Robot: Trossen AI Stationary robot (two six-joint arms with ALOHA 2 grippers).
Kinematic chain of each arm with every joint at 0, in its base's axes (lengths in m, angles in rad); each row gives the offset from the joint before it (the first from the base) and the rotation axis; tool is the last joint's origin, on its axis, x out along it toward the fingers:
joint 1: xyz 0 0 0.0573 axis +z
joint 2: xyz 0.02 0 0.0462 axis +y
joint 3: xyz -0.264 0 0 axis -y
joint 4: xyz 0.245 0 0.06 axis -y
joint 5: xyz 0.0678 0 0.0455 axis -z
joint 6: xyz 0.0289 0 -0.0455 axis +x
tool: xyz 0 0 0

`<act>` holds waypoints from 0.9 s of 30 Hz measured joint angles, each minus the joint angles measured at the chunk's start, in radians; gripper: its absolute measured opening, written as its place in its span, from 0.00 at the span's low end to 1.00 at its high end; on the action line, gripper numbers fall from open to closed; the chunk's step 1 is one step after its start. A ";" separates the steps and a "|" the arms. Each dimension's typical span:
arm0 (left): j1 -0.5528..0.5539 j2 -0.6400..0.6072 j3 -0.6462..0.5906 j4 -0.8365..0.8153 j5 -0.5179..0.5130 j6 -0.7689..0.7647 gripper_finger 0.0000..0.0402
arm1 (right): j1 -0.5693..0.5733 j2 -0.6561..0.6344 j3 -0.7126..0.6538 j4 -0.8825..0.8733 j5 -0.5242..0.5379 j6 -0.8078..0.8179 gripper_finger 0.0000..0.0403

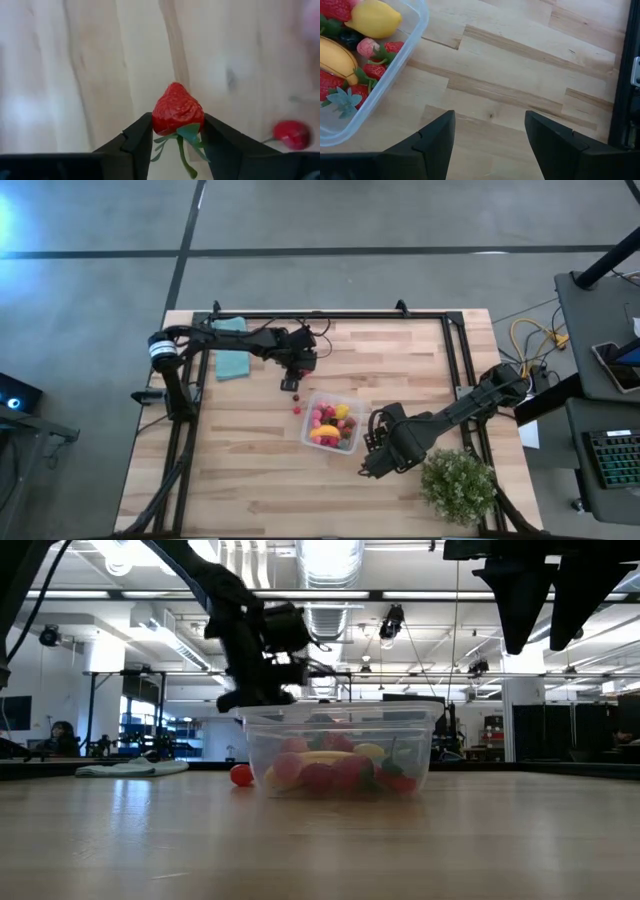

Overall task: Pick and placing Produce into tupperware
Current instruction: Put the red strawberry into the transparent container

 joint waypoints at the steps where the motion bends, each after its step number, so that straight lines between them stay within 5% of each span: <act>1: -0.005 -0.013 0.013 -0.014 0.001 -0.004 0.34 | 0.000 0.000 0.000 0.000 0.000 0.000 0.58; 4: -0.022 -0.071 0.038 -0.045 0.055 -0.056 0.34 | 0.000 0.000 0.000 0.000 -0.001 0.000 0.58; 9: -0.075 -0.176 0.043 -0.017 0.327 -0.183 0.34 | 0.000 0.000 0.000 0.000 -0.002 0.000 0.58; 21: -0.313 -0.138 0.038 0.007 0.337 -0.216 0.34 | 0.001 0.000 0.000 0.005 -0.001 -0.009 0.58; 27: -0.341 -0.097 0.041 0.058 0.296 -0.325 0.35 | 0.001 0.000 0.000 0.008 -0.003 -0.012 0.58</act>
